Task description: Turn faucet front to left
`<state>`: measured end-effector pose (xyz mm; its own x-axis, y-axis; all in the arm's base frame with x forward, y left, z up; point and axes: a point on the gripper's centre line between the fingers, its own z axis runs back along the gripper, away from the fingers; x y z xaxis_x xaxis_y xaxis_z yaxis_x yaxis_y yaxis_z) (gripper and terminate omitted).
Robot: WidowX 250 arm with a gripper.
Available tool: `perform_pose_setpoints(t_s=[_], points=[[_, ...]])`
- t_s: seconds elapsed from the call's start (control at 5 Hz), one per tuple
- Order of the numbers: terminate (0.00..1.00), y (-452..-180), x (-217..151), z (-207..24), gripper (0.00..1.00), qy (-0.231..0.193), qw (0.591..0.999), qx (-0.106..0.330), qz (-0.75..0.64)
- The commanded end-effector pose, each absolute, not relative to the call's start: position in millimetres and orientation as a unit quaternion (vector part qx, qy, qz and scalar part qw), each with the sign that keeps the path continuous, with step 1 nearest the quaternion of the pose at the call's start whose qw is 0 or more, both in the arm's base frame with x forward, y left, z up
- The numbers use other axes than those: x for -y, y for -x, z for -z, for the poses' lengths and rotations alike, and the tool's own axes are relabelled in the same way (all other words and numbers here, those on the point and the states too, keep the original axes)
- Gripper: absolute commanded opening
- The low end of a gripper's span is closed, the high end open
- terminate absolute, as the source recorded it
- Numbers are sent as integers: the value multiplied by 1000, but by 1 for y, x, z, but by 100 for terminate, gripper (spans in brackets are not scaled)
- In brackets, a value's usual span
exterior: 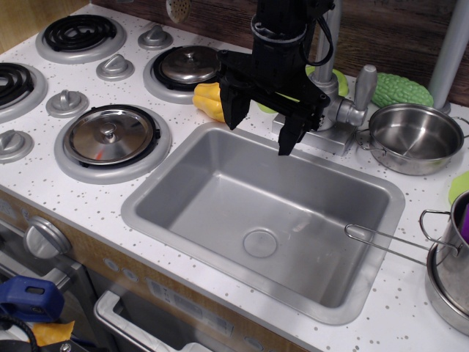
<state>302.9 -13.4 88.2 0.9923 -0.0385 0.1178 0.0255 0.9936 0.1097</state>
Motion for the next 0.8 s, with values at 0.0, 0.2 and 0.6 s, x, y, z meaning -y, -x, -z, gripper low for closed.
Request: perform_pose_setpoints(t_s=[0.0,0.2,0.6], points=[[0,-303,13,-88,100,-54,997,60,16],[0,-301,20,-92,100,-62,995,82,16],[0,-311,43,-106,100,-64,989,128,42]])
